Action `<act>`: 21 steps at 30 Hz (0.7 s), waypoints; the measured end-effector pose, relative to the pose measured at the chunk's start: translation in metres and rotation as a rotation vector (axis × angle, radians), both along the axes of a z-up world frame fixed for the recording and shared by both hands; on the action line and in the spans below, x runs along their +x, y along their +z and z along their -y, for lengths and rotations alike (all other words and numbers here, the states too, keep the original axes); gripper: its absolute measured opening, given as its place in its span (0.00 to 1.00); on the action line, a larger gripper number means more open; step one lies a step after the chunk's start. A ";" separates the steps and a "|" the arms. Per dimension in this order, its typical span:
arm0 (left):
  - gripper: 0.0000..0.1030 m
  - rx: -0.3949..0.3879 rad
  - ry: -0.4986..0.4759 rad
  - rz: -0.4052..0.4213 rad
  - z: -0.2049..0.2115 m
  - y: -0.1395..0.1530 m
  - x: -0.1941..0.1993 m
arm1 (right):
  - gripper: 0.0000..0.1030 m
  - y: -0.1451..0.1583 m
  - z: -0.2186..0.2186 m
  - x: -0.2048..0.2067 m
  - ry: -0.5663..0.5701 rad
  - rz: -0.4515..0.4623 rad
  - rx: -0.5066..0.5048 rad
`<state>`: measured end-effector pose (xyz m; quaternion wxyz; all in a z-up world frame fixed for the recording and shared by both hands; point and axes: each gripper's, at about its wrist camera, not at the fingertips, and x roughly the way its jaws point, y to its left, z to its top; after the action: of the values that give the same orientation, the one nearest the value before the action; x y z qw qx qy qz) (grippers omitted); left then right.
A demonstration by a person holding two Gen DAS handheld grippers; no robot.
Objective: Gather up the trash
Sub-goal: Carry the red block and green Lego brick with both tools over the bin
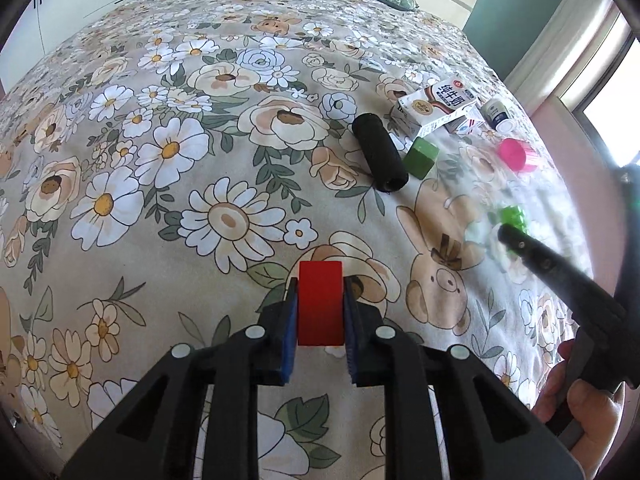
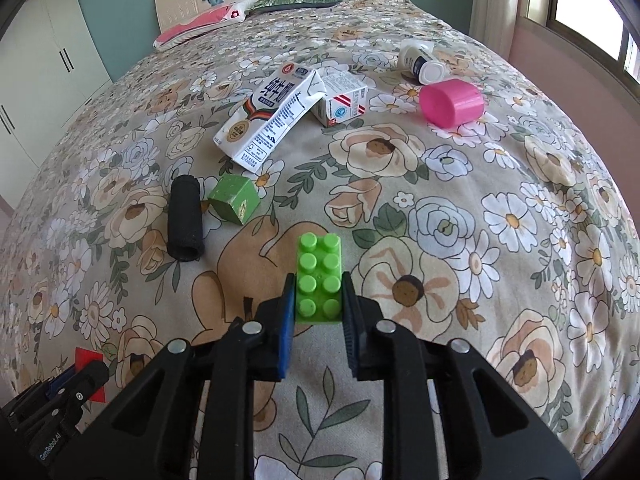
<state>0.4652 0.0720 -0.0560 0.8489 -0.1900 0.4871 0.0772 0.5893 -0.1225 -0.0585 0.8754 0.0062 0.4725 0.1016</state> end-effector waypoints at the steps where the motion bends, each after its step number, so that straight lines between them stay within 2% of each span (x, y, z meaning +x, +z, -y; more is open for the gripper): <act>1: 0.22 0.001 0.000 0.011 -0.002 0.007 -0.004 | 0.22 0.009 0.001 -0.005 0.001 0.011 -0.001; 6: 0.22 0.046 -0.027 0.082 -0.005 0.052 -0.027 | 0.22 0.062 0.007 -0.033 0.014 0.074 -0.003; 11: 0.22 0.082 -0.043 0.179 -0.011 0.112 -0.058 | 0.22 0.124 0.009 -0.069 0.029 0.157 -0.003; 21: 0.22 0.190 -0.086 0.356 -0.015 0.226 -0.138 | 0.22 0.243 0.013 -0.171 0.092 0.316 0.024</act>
<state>0.3276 0.0870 0.1703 0.9382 -0.0990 0.3276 0.0517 0.4180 -0.1359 0.1847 0.9331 -0.0213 0.3276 0.1469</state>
